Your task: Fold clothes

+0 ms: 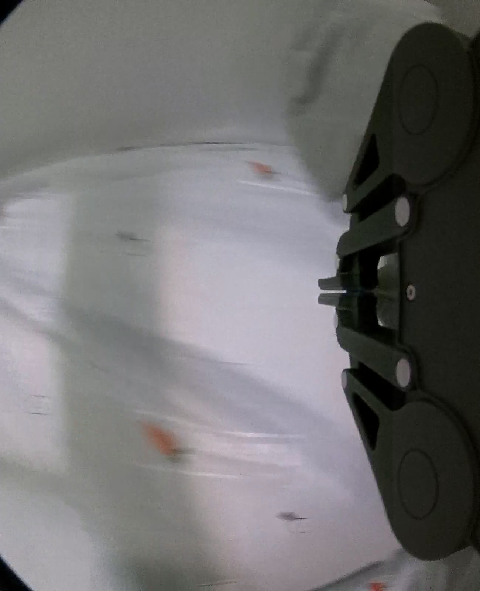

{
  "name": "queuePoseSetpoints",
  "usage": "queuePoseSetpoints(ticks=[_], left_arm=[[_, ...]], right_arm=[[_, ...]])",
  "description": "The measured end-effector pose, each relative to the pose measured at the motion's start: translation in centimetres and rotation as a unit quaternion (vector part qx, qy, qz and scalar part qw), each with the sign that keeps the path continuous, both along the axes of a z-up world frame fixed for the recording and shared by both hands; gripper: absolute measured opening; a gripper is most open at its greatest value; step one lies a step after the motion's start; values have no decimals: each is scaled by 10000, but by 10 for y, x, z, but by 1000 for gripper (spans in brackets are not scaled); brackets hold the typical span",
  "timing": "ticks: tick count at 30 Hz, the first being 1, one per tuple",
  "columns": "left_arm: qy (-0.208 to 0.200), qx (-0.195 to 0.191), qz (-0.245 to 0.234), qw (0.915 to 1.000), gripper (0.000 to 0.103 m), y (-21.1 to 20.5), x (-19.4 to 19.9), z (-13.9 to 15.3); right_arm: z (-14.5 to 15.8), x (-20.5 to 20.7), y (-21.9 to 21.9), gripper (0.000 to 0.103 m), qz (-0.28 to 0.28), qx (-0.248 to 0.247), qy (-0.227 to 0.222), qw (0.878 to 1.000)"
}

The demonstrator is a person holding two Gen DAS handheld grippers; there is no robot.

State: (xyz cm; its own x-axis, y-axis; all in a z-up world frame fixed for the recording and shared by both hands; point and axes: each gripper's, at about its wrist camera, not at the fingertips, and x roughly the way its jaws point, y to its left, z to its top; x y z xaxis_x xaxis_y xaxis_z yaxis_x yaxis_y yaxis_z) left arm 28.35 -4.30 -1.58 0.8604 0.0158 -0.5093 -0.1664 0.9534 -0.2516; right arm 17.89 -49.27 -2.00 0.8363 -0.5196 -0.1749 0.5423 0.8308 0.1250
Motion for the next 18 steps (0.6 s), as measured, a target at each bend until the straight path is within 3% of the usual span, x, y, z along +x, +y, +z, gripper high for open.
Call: queuePoseSetpoints(ticks=[5, 8, 12, 15, 18], left_arm=[[-835, -132, 641, 9944, 3, 60, -48, 63], [-916, 6, 947, 9913, 3, 80, -84, 73], [-398, 112, 1164, 9923, 3, 97, -132, 41], [284, 98, 1286, 9912, 3, 107, -162, -2], [1032, 287, 1417, 9841, 3, 110, -197, -54]], right_arm=[[52, -38, -14, 1, -163, -50, -896, 9958], [66, -73, -15, 1, -275, -62, -1156, 9929], [48, -121, -12, 1, -369, 139, -888, 9953], [8, -155, -5, 1, -505, 288, -195, 9981], [-43, -190, 2, 1, -613, 566, 624, 9946]])
